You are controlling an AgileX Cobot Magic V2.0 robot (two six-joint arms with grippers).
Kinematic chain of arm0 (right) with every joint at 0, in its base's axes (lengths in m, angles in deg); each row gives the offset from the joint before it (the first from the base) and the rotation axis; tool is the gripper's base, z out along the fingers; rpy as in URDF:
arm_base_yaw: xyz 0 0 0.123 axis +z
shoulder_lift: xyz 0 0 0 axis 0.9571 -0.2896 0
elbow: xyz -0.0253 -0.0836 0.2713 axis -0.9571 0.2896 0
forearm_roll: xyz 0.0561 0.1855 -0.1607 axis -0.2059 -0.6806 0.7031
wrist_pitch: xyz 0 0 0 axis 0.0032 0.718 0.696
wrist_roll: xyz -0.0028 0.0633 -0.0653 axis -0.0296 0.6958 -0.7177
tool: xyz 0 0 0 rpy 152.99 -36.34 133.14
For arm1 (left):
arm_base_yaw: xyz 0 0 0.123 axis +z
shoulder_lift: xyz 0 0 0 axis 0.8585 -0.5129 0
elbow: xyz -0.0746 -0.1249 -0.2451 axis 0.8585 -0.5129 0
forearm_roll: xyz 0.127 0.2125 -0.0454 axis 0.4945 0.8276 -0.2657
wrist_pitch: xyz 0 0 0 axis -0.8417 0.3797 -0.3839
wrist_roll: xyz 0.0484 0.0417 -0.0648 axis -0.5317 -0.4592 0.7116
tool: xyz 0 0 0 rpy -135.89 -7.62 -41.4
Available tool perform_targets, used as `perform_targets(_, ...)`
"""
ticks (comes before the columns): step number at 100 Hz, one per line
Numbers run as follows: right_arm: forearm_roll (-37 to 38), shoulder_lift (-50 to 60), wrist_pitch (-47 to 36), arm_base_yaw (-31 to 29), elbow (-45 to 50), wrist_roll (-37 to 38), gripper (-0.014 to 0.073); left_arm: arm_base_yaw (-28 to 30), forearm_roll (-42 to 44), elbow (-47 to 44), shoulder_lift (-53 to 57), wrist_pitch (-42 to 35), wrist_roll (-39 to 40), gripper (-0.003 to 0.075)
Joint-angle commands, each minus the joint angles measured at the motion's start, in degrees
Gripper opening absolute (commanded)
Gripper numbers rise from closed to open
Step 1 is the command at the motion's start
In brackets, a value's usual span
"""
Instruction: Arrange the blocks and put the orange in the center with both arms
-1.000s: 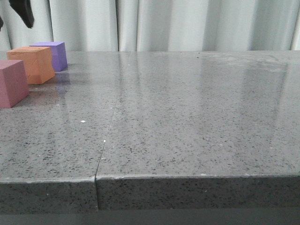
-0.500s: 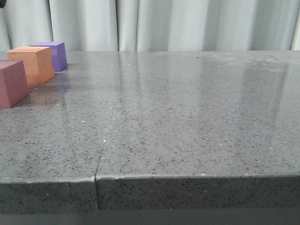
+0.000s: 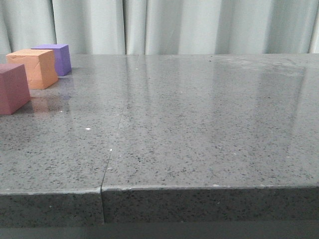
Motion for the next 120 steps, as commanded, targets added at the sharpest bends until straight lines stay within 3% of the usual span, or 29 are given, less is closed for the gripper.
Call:
perform_targets(1,0.05,-0.38,-4.51,-0.13,-1.54,-0.32,-0.0068,-0.47,0.43,-0.60,4.10,-4.53,-0.09,-0.0020)
perform_targets(120,0.05,-0.38,-4.51,-0.13,-1.54,-0.32,-0.0068,-0.47,-0.50,-29.97,41.63,-4.39,-0.20,-0.0020)
